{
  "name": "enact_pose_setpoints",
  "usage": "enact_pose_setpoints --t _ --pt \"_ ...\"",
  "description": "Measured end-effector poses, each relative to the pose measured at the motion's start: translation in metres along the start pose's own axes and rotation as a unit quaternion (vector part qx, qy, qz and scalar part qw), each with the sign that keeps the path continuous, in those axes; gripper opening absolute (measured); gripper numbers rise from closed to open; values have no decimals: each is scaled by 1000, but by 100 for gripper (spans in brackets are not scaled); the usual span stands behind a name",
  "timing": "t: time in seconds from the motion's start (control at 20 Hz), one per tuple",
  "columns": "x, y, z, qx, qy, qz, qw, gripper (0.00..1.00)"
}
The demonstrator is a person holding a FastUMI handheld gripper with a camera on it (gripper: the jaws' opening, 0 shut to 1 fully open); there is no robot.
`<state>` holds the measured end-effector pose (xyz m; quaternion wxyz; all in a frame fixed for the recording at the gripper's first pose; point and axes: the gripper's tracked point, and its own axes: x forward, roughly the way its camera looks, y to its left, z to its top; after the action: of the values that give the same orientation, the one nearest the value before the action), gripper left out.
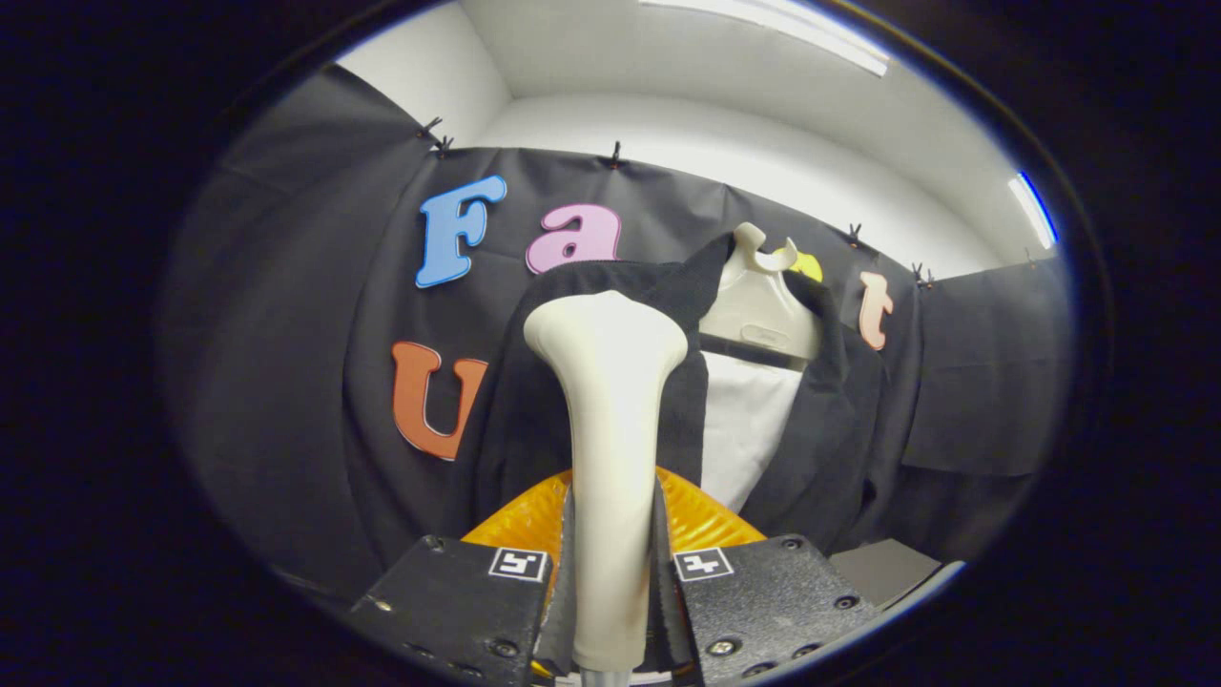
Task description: Iron the clothes twice with a garment steamer, once on the left side and once on the right side.
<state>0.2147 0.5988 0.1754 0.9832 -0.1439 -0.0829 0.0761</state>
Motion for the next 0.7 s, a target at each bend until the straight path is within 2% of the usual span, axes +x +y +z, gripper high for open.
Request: enact_pose_setpoints --t 0.7 --pt "-25 3 -89 -3 66 -8 998 35"
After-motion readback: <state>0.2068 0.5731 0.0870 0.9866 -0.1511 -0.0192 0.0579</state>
